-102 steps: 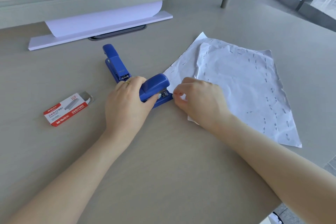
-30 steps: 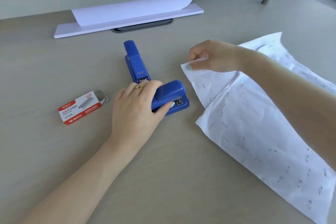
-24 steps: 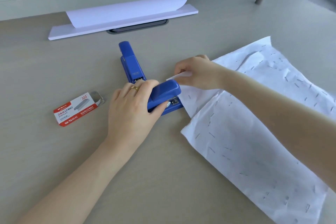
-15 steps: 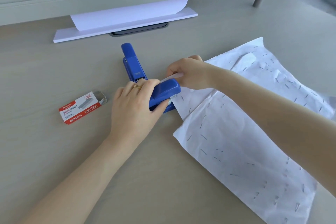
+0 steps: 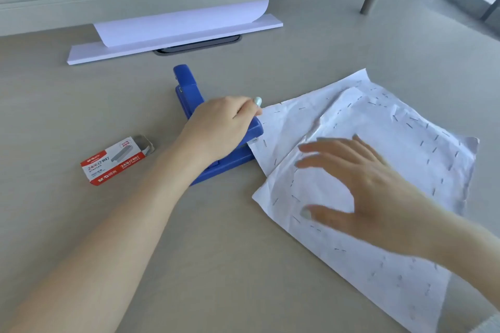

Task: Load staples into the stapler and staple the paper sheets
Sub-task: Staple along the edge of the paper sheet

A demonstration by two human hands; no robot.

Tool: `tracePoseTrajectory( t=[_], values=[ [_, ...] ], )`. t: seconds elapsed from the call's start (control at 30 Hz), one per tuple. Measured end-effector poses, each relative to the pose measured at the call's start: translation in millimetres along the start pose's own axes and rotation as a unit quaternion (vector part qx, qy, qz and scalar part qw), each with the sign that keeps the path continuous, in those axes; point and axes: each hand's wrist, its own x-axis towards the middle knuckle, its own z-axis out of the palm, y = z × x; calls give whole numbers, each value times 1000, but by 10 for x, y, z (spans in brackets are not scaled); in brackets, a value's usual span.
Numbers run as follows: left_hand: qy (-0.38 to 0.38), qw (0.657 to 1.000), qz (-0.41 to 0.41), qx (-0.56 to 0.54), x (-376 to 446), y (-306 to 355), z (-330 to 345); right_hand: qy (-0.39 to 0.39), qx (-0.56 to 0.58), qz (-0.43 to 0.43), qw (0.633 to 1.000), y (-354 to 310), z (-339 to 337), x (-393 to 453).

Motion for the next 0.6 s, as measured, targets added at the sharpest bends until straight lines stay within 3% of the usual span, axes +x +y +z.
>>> tracePoseTrajectory(
  t=[0.1,0.33,0.6],
  values=[
    [-70,996,1,-59,1,-99,-85,-32,-50,5,998,-68,236,-414],
    [-84,996,-2,30,-18,-90,-82,-39,-99,97,990,245,342,-749],
    [-69,995,-14,76,-22,-74,-64,-33,-100,346,932,1439,-85,-584]
  ],
)
